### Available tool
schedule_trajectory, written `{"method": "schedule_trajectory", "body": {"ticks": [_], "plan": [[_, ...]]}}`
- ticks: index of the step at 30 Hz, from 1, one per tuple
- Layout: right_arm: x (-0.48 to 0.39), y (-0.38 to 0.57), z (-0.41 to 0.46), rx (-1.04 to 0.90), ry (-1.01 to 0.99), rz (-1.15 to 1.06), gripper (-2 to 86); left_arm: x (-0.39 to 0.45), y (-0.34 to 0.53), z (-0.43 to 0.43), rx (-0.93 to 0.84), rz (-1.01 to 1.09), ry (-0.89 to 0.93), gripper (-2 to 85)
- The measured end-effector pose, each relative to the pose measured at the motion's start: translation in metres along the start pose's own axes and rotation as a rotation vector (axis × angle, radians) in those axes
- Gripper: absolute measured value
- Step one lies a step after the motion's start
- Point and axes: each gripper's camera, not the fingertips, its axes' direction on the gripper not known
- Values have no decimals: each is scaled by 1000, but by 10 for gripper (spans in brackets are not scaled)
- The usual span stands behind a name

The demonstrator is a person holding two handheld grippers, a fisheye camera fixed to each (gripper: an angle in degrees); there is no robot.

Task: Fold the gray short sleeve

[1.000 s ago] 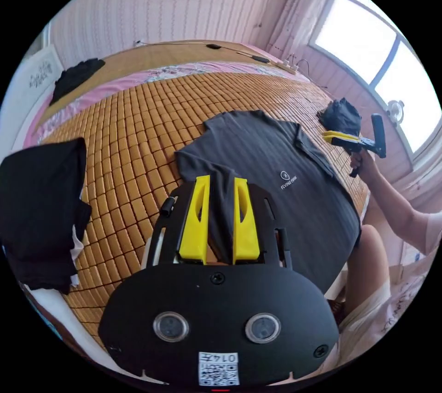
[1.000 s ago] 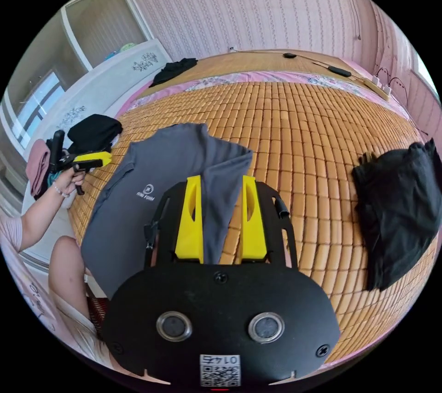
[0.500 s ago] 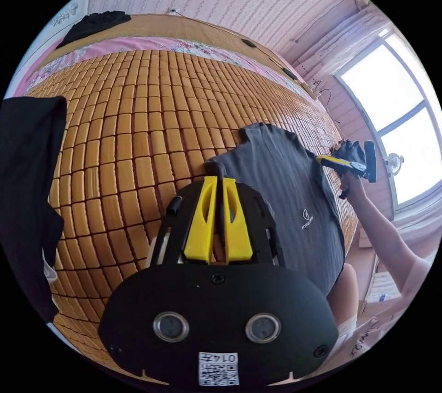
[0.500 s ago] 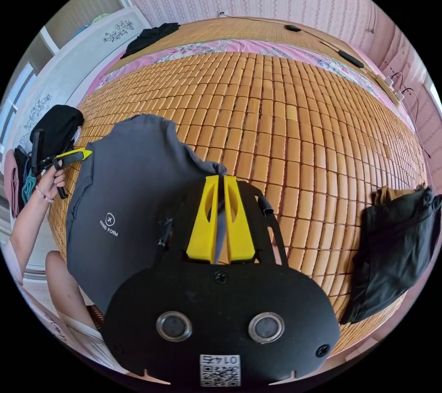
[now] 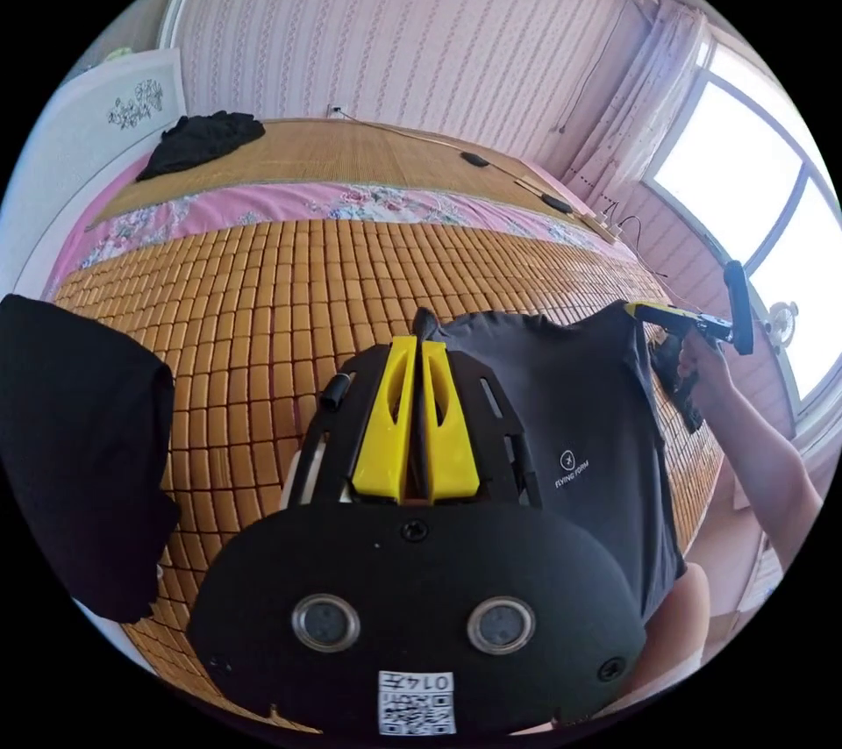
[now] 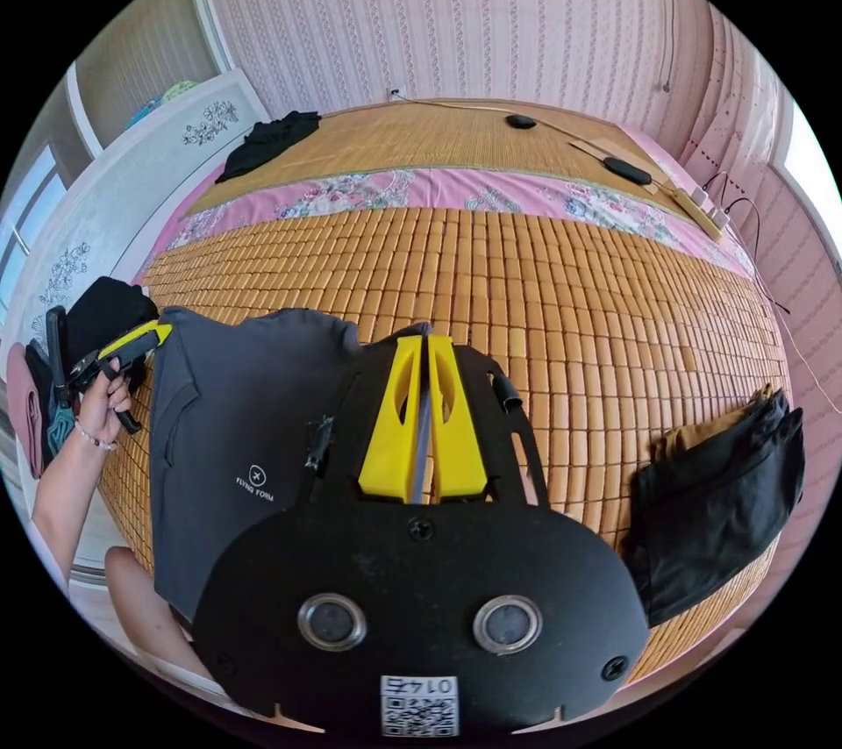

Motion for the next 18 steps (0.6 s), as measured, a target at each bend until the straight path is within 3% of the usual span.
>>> {"method": "schedule_trajectory", "body": {"ticks": [4, 9, 18], "plan": [[-5, -11, -15, 26, 21, -19, 4, -4, -13, -24, 55, -29, 27, -10], [-5, 6, -20, -24, 12, -55, 4, -5, -3, -35, -11, 8, 25, -10], [-1, 134, -96, 1, -177, -139, 5, 2, 94, -123, -77, 153, 243, -10]]}}
